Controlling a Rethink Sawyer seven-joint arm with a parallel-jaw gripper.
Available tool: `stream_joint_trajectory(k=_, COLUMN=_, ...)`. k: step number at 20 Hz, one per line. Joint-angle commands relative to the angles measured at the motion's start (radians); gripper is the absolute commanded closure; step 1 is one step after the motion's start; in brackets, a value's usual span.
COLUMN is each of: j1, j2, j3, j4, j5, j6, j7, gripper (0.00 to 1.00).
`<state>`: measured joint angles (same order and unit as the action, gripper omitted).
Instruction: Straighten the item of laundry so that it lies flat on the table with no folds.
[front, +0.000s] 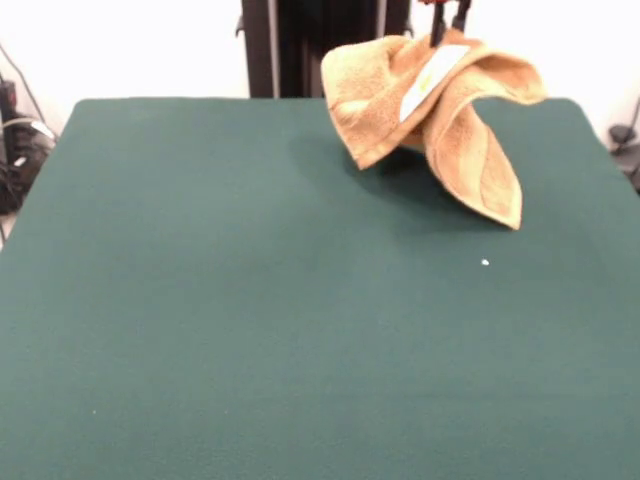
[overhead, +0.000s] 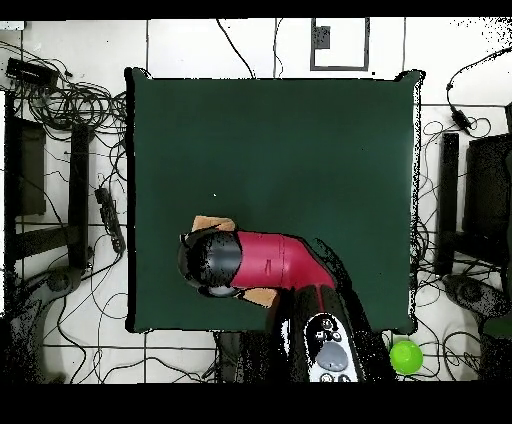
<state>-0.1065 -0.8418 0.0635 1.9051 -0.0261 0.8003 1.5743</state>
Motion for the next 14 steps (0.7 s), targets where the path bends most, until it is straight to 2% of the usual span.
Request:
stream_joint_trajectory(k=1, j1=-0.005, j2=0.062, j3=0.064, j4=0.065, j5=0.117, j6=0.131, j7=0.188, gripper=1.00)
stream_joint_trajectory(k=5, j1=-0.038, j2=0.178, j3=0.096, j4=0.030, j5=0.109, j6=0.009, j7=0.119, gripper=1.00)
stream_joint_trajectory(k=8, j1=-0.050, j2=0.268, j3=0.099, j4=-0.027, j5=0.063, j6=-0.088, j7=0.075, gripper=1.00)
stream_joint_trajectory(k=14, j1=-0.060, j2=0.345, j3=0.083, j4=-0.123, j5=-0.026, j6=-0.165, j7=0.031, gripper=1.00)
